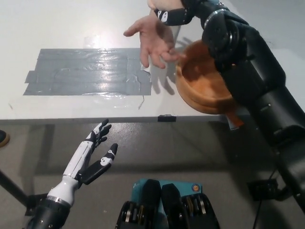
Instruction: An emotional support dumpling is kept in a soft plate infront in the middle of the desk infront of the robot. The robot extends its right arm to pick up the dumpling and hands it to a person
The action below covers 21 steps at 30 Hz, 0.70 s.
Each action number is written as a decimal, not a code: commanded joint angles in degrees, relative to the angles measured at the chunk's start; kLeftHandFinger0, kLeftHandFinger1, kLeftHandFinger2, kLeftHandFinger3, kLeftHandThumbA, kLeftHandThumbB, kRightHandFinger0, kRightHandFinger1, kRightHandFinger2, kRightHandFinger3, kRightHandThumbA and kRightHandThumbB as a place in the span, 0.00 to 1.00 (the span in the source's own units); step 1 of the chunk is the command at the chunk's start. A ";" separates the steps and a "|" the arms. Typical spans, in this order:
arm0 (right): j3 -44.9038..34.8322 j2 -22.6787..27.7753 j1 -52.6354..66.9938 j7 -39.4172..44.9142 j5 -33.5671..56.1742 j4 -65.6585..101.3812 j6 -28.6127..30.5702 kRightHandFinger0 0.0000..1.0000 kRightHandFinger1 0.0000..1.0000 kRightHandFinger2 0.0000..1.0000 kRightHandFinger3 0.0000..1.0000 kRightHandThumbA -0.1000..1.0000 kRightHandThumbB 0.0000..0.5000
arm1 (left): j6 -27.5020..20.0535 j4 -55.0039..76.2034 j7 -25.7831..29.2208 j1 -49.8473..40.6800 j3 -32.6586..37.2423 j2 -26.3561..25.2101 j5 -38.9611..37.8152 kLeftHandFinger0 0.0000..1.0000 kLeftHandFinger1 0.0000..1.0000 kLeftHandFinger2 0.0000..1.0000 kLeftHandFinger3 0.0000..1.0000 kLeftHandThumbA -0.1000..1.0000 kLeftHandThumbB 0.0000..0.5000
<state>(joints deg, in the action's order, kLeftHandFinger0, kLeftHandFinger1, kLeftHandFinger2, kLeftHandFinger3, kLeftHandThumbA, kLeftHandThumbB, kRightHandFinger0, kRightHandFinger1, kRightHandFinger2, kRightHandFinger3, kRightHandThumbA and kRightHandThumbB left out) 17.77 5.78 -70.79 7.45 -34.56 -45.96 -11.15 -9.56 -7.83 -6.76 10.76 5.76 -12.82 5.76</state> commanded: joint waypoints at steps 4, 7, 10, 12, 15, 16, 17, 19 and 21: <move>0.54 -2.48 -6.07 -7.58 1.17 -9.41 8.77 0.07 0.58 0.98 1.00 0.00 0.44 | -0.57 1.75 -0.41 1.52 -0.43 -0.22 0.04 1.00 1.00 1.00 1.00 0.59 0.53; 0.46 -3.21 -5.40 -7.33 1.94 -11.81 10.46 0.12 0.60 1.00 1.00 0.00 0.46 | -0.82 1.62 -0.73 1.67 -0.41 -0.32 -0.34 1.00 1.00 1.00 1.00 0.57 0.53; 0.45 -3.22 -5.36 -1.62 3.63 -13.11 10.93 0.85 1.00 1.00 1.00 0.54 0.70 | -1.57 1.21 -0.66 1.78 -0.52 -0.22 -0.67 0.99 1.00 1.00 1.00 0.54 0.53; 1.58 -2.79 -5.22 -0.34 3.15 -13.46 11.75 1.00 1.00 1.00 1.00 0.72 0.82 | -1.61 1.30 -0.70 1.77 -0.50 -0.24 -0.73 0.99 1.00 1.00 1.00 0.54 0.53; 2.68 -2.17 -4.35 0.38 2.40 -11.72 9.66 1.00 1.00 1.00 1.00 0.87 0.84 | -1.81 0.95 -0.94 2.24 -0.53 -0.29 -1.14 0.98 1.00 1.00 1.00 0.52 0.52; 2.75 -2.02 -4.29 0.47 2.49 -11.93 9.37 1.00 1.00 1.00 1.00 0.93 0.89 | -1.96 0.73 -0.97 2.46 -0.51 -0.30 -1.18 0.96 1.00 1.00 1.00 0.52 0.52; 2.68 -1.76 -4.16 -0.16 2.69 -12.31 9.81 1.00 1.00 1.00 1.00 0.95 0.93 | -1.97 0.65 -0.80 2.64 -0.32 -0.48 -0.46 0.96 1.00 1.00 1.00 0.53 0.53; 2.26 -1.41 -4.05 -0.34 3.34 -12.54 9.60 1.00 1.00 1.00 1.00 0.96 0.93 | -2.04 0.61 -0.74 2.80 -0.12 -0.62 0.08 0.96 1.00 1.00 1.00 0.54 0.52; 2.04 -1.16 -3.94 -0.12 3.67 -12.26 9.10 1.00 1.00 1.00 1.00 0.97 0.92 | -2.31 0.47 -0.81 2.82 -0.14 -0.64 -0.16 0.96 1.00 1.00 1.00 0.54 0.52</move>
<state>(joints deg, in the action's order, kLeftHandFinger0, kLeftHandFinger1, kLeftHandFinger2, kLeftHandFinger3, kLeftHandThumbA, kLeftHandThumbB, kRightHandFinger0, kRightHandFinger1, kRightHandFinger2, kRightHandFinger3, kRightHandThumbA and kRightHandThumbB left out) 20.08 3.31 -72.33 6.54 -32.40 -59.17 -3.09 -9.65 -8.03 -6.78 12.22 5.79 -12.85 5.50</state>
